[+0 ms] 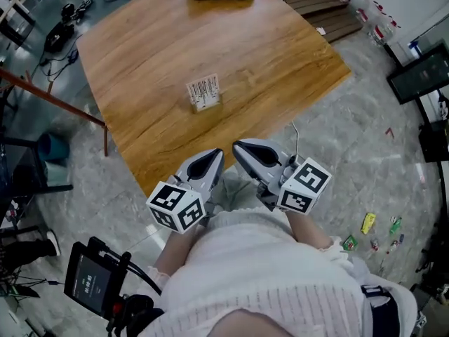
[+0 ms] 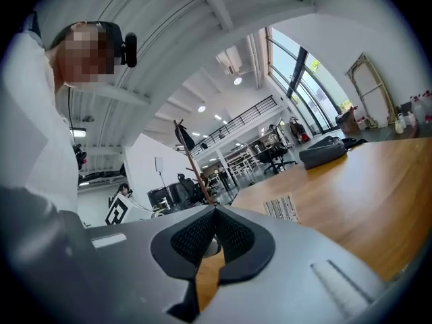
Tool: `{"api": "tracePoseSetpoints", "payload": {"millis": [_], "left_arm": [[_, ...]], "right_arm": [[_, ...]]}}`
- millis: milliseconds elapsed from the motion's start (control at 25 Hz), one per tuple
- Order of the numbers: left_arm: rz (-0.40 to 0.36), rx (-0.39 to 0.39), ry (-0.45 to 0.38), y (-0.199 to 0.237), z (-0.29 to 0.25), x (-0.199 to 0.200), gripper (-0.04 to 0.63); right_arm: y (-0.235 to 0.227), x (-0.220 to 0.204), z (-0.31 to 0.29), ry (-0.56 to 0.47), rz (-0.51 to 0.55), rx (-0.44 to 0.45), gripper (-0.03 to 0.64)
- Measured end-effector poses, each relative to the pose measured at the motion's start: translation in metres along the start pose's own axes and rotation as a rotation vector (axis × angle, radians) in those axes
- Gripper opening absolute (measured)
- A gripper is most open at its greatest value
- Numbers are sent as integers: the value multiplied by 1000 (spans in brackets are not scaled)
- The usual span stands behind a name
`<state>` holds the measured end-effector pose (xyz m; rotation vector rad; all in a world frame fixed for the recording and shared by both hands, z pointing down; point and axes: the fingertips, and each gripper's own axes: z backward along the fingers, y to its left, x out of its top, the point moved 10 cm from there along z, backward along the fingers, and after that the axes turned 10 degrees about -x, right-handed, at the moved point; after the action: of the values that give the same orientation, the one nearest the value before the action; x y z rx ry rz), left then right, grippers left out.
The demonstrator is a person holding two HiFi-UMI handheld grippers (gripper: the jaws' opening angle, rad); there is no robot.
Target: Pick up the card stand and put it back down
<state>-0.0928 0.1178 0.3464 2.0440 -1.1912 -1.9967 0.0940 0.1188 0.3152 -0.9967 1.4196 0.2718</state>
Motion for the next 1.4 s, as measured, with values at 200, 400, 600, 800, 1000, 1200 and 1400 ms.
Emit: {"api": "tracePoseSetpoints", "payload": {"millis": [200, 400, 600, 800, 1000, 1200, 1400], "left_arm": [[12, 42, -30, 24, -27, 24, 6], [37, 68, -38, 40, -51, 29, 6], [49, 106, 6, 55, -56, 26, 6], [68, 116, 20, 88, -53, 30, 6], [64, 143, 55, 95, -52, 31, 7], [34, 180, 91, 101, -52, 34, 8], [-13, 260, 127, 119, -56, 39, 38]], "right_arm": [[-33, 26, -27, -3, 30, 82, 0], [-65, 35, -49, 25, 10, 122, 0], [-79, 25, -70, 99, -19, 93, 0], [-88, 15, -96, 125, -44, 88, 0], [-88, 15, -99, 146, -22, 100, 0], [-93, 15, -103, 191, 0, 73, 9], [-108, 16, -118, 234, 45, 48, 70]]}}
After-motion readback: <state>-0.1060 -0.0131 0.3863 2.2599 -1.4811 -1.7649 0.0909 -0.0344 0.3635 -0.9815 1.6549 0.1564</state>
